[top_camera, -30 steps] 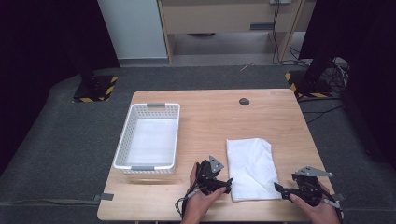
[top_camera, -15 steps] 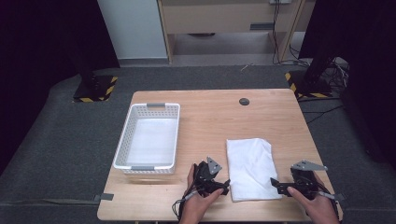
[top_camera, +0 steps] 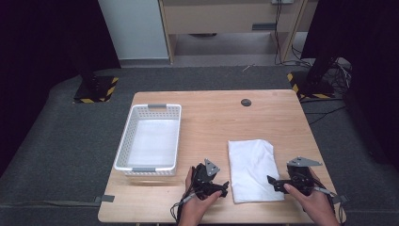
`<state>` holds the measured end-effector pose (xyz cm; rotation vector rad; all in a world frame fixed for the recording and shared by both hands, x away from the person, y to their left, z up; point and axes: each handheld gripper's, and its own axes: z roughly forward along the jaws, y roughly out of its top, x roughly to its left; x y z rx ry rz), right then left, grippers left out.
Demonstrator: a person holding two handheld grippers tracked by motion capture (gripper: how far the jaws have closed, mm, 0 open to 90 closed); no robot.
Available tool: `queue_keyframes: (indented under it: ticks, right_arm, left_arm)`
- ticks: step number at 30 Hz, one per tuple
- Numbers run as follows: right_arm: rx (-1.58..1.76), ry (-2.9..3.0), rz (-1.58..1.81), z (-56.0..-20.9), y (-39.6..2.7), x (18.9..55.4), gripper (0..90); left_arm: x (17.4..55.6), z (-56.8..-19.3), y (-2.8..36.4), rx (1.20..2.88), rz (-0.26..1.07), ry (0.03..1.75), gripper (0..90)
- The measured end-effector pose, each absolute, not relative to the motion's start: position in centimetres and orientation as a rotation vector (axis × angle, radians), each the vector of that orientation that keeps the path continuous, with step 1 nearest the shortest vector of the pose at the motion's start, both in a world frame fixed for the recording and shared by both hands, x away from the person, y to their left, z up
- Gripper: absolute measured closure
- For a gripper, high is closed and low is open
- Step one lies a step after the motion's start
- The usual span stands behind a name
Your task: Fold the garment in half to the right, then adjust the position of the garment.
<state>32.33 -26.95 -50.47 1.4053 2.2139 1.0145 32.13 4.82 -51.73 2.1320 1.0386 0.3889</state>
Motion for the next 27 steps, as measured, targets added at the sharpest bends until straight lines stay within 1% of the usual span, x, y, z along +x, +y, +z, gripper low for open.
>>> queue_keyframes:
  ticks: [17,27]
  right_arm:
    - [1.318,2.287,1.023,-49.8,-23.9,34.8,4.9]
    - [1.283,2.335,1.007,-50.6,-22.4,35.8,4.9]
  left_arm:
    - [31.2,-51.7,5.9,2.119,0.393,1.068,5.5]
    - [30.7,-51.7,6.6,2.113,0.395,1.084,5.5]
